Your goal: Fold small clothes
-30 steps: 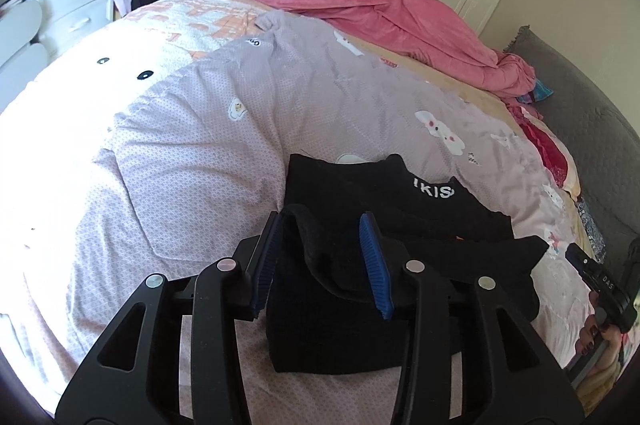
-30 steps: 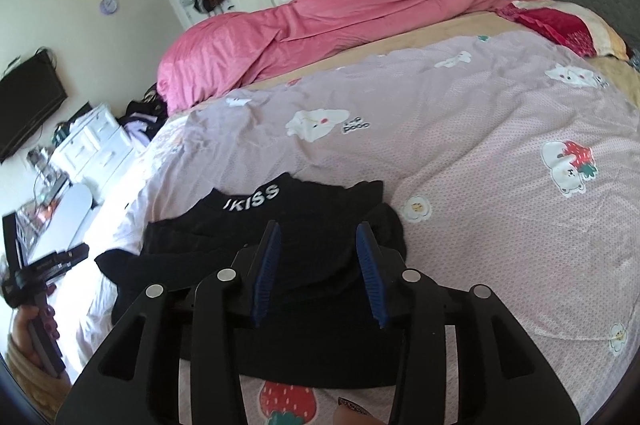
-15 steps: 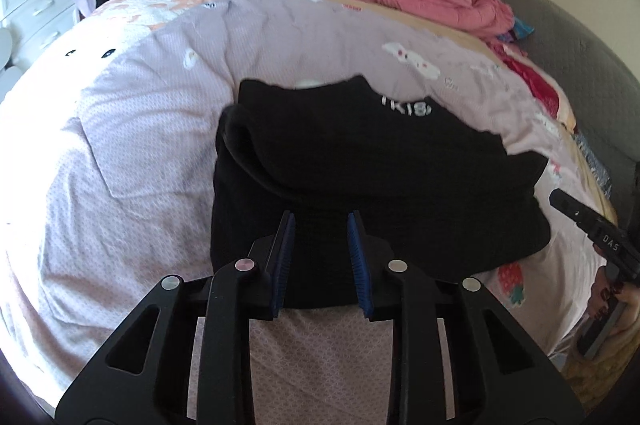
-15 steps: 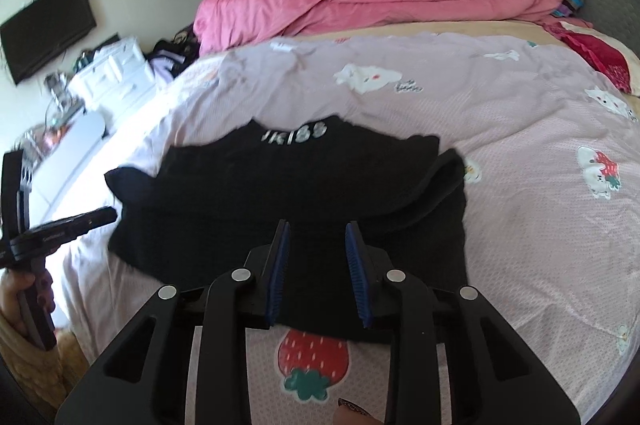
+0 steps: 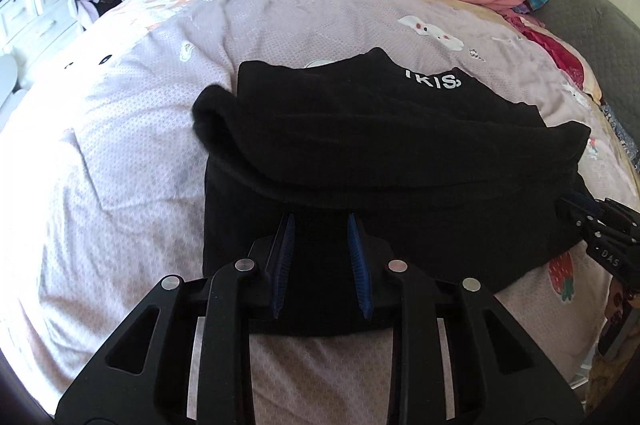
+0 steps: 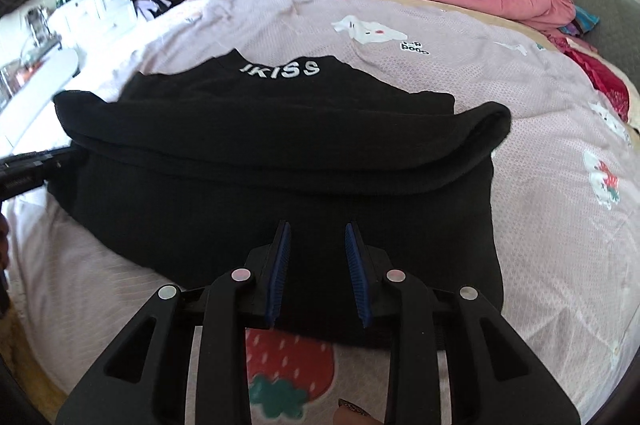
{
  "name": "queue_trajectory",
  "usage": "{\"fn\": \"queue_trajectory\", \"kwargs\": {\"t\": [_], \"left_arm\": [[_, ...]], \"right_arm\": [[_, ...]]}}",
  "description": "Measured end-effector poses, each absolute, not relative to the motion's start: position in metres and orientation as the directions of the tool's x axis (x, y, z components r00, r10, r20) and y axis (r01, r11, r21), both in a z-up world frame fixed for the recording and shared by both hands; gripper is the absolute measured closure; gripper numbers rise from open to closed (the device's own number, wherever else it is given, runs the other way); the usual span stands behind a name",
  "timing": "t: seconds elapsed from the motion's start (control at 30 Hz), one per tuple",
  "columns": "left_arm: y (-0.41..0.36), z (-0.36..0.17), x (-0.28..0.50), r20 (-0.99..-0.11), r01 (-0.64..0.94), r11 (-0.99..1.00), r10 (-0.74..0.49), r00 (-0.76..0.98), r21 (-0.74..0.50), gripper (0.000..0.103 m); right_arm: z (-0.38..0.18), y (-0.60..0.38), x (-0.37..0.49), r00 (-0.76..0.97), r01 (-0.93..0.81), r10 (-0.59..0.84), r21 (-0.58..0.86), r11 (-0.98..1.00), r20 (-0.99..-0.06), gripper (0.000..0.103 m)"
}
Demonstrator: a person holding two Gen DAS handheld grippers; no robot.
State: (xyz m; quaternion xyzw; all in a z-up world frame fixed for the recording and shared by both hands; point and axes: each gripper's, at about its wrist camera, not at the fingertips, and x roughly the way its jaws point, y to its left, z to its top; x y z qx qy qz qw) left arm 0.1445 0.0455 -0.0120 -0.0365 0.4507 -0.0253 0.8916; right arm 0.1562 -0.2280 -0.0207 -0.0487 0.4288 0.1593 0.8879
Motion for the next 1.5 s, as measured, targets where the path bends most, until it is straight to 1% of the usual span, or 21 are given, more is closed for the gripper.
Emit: {"fn": "queue_trajectory", "kwargs": {"t": [0.23,0.57,0.8,1.0,1.07,1.1,1.13,1.17,1.27,1.3,1.5], "left_arm": [[0.046,-0.011,0.166,-0.800,0.021,0.996,-0.085,0.593,-0.090,0.083],[0.054,-0.014,0.203,-0.809,0.006,0.994,-0.092,0.581,-0.108,0.083],[0.072,-0.005,0.224,-0.798,-0.045,0.989,-0.086,0.597,-0.140,0.083],[0.099,0.002,0.224,-0.781,-0.111,0.978,-0.073,0.620,-0.179,0.083],[0.107,0.000,0.223,-0.783,-0.131,0.972,-0.072,0.618,-0.193,0.083],[0.111,-0.003,0.223,-0.787,-0.140,0.969,-0.079,0.612,-0.206,0.083],[0.113,-0.005,0.223,-0.790,-0.145,0.966,-0.083,0.607,-0.213,0.079],[0.115,-0.007,0.223,-0.792,-0.148,0.965,-0.086,0.604,-0.217,0.076],[0.118,-0.012,0.224,-0.795,-0.150,0.958,-0.108,0.597,-0.244,0.073],[0.118,-0.013,0.225,-0.794,-0.148,0.957,-0.115,0.597,-0.250,0.072],[0.114,-0.021,0.233,-0.799,-0.140,0.959,-0.120,0.589,-0.247,0.072]], "right_arm": [[-0.023,-0.225,0.184,0.592,-0.323,0.250,0.058,0.945,-0.766,0.076],[-0.020,-0.231,0.226,0.585,-0.297,0.289,0.131,0.946,-0.758,0.076],[-0.014,-0.244,0.246,0.610,-0.232,0.274,0.163,0.959,-0.743,0.075],[-0.008,-0.267,0.246,0.644,-0.159,0.235,0.173,0.972,-0.728,0.075],[-0.006,-0.277,0.245,0.653,-0.135,0.219,0.174,0.976,-0.725,0.071],[-0.006,-0.281,0.246,0.656,-0.121,0.208,0.170,0.978,-0.725,0.065],[-0.005,-0.287,0.247,0.660,-0.104,0.196,0.170,0.980,-0.725,0.063],[-0.006,-0.291,0.248,0.660,-0.095,0.190,0.170,0.981,-0.727,0.063],[-0.011,-0.303,0.255,0.641,-0.058,0.176,0.181,0.982,-0.747,0.061],[-0.013,-0.306,0.258,0.632,-0.058,0.187,0.195,0.979,-0.752,0.059],[-0.026,-0.315,0.270,0.599,-0.027,0.210,0.243,0.970,-0.772,0.058]]}}
